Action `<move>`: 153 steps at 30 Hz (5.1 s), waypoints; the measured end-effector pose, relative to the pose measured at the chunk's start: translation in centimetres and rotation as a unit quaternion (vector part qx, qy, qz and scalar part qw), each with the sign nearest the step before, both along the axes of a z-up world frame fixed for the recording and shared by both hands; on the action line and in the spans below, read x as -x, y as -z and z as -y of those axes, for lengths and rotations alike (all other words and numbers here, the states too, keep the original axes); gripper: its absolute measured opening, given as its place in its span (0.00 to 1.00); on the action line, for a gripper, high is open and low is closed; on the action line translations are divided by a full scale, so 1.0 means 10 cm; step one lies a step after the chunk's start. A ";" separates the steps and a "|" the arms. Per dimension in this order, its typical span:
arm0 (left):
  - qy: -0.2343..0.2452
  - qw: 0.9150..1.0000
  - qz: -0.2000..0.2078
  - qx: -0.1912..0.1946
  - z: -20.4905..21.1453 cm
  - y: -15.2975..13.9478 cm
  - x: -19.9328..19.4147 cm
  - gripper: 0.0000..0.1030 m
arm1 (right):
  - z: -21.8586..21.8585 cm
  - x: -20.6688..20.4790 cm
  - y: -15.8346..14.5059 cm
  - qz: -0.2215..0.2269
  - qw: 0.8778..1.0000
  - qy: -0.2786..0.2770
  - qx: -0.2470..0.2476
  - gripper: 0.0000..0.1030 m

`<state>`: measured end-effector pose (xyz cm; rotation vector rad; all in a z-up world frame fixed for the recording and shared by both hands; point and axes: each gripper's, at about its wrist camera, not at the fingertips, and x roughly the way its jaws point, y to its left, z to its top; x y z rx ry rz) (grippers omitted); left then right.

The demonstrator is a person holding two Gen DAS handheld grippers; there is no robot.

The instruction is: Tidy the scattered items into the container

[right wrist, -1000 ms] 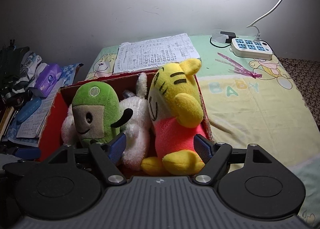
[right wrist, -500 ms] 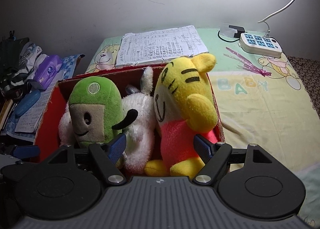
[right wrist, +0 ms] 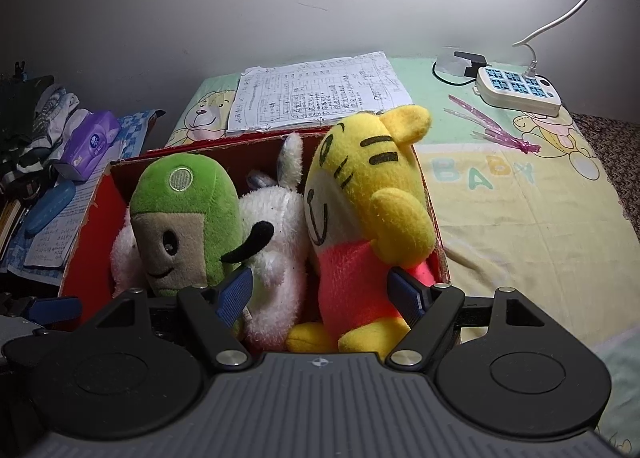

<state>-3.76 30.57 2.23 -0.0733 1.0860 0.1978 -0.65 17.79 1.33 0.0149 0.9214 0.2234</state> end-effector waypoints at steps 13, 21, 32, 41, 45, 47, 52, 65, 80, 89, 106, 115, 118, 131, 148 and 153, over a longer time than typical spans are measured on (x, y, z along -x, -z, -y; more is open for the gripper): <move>0.025 0.999 -0.023 -0.006 0.06 0.16 -0.06 1.00 | -0.01 0.00 0.03 -0.004 1.000 0.005 -0.001 0.75; 0.026 0.999 -0.030 0.009 0.01 0.20 -0.07 1.00 | -0.04 -0.01 0.07 -0.007 1.000 -0.002 -0.003 0.81; 0.029 0.999 -0.028 0.016 -0.02 0.26 -0.07 1.00 | -0.02 -0.03 0.12 -0.001 1.000 0.008 -0.025 0.84; 0.035 0.999 -0.024 0.003 0.01 0.21 -0.06 1.00 | -0.05 0.04 0.01 0.022 1.000 -0.009 -0.017 0.80; 0.033 0.999 -0.025 0.007 -0.01 0.20 -0.06 1.00 | -0.10 0.08 -0.04 0.032 0.999 -0.021 -0.013 0.78; 0.032 0.999 -0.023 0.006 -0.02 0.18 -0.04 1.00 | -0.12 0.09 -0.05 0.040 0.999 -0.024 -0.002 0.78; 0.026 1.000 -0.015 0.002 -0.03 0.13 -0.01 1.00 | -0.07 0.05 -0.01 0.026 1.000 -0.010 0.002 0.68; 0.022 1.000 -0.018 0.001 -0.04 0.11 0.07 0.99 | -0.07 0.13 0.06 0.002 1.000 -0.010 -0.007 0.58; 0.001 1.000 0.003 0.001 -0.05 0.06 0.20 1.00 | -0.10 0.20 0.06 0.008 1.000 -0.018 0.002 0.58; -0.005 1.000 0.018 -0.011 -0.02 0.06 0.25 1.00 | -0.09 0.21 0.08 0.008 1.000 -0.021 -0.001 0.59; -0.009 0.999 0.025 -0.022 0.01 0.10 0.24 1.00 | -0.07 0.20 0.15 0.009 1.000 -0.019 -0.008 0.59; -0.015 0.999 0.026 -0.029 0.03 0.14 0.21 1.00 | -0.10 0.18 0.16 0.008 1.000 -0.018 -0.001 0.59; -0.015 0.999 0.025 -0.032 0.02 0.15 0.20 1.00 | -0.11 0.18 0.16 0.008 1.000 -0.016 0.001 0.59; -0.012 1.000 0.019 -0.021 0.00 0.18 0.18 1.00 | -0.12 0.17 0.17 0.012 1.000 -0.012 -0.001 0.60; -0.012 1.000 0.020 -0.021 0.00 0.17 0.18 1.00 | -0.10 0.16 0.19 0.012 1.000 -0.022 -0.010 0.62; -0.013 1.000 0.018 -0.021 0.00 0.17 0.18 1.00 | -0.10 0.14 0.19 0.008 1.000 -0.027 -0.010 0.63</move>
